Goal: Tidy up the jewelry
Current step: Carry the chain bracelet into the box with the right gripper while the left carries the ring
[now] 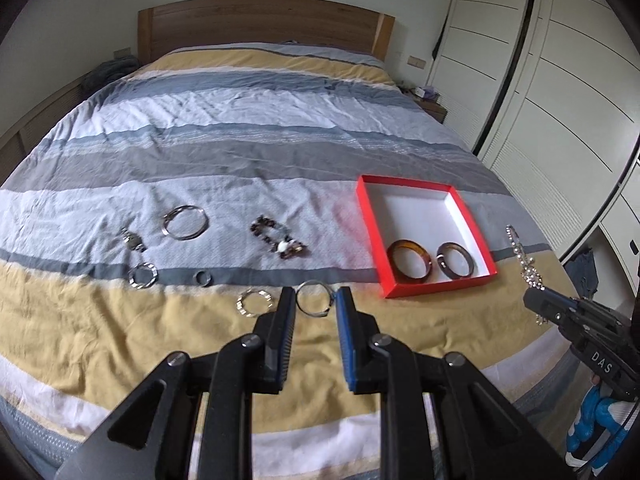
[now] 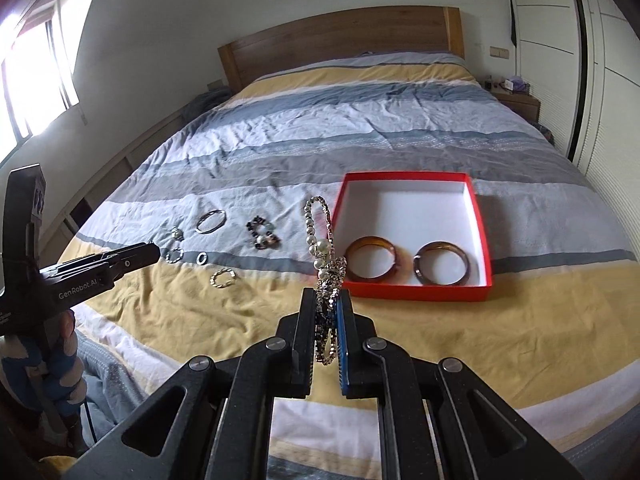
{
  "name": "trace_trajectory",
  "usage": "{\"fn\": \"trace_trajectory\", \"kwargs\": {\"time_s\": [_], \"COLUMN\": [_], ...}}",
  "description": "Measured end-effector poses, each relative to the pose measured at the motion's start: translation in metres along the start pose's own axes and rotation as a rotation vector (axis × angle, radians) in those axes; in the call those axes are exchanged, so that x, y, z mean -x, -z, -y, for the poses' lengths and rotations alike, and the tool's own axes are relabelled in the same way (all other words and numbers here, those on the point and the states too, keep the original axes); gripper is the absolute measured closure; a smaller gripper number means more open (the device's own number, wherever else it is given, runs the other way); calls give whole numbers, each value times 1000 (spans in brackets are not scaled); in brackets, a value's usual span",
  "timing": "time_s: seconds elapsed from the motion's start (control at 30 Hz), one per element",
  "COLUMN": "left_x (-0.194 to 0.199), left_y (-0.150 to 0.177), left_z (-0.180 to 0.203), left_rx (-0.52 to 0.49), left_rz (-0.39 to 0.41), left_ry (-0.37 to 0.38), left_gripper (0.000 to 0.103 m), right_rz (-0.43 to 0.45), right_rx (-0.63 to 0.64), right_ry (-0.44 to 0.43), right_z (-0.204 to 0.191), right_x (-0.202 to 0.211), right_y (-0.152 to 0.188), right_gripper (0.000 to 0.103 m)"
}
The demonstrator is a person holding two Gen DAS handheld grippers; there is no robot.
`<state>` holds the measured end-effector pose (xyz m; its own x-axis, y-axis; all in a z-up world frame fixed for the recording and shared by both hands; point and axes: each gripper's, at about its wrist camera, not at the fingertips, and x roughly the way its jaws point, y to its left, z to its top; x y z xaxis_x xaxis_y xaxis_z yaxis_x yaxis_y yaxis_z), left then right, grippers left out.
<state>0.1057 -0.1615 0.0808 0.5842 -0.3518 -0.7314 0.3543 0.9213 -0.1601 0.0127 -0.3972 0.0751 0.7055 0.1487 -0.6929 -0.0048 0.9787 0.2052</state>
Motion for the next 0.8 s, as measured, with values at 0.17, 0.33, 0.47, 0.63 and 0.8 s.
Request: {"fn": "trace_trajectory", "kwargs": {"time_s": [0.17,0.33,0.47,0.63,0.8], "left_x": [-62,-129,-180,-237,-270], "left_y": [-40,-73,-90,-94,-89], "left_z": [41,74,91,98,101], "left_rx": [-54,-108,-131,-119,-114], "left_rz": [-31,-71,-110,-174,-218], "left_ry": [41,70,76,63,57], "left_gripper": [84,84,84,84,84], "right_rz": [-16,-54,-91,-145,-185], "right_rx": [-17,-40,-45,-81,-83], "right_ry": [45,70,84,85,103], "right_z": [45,88,113,138,153], "right_x": [-38,-97,-144,-190,-215], "right_y": [-30,-59,-74,-82,-86], "right_gripper": [93,93,93,93,93]}}
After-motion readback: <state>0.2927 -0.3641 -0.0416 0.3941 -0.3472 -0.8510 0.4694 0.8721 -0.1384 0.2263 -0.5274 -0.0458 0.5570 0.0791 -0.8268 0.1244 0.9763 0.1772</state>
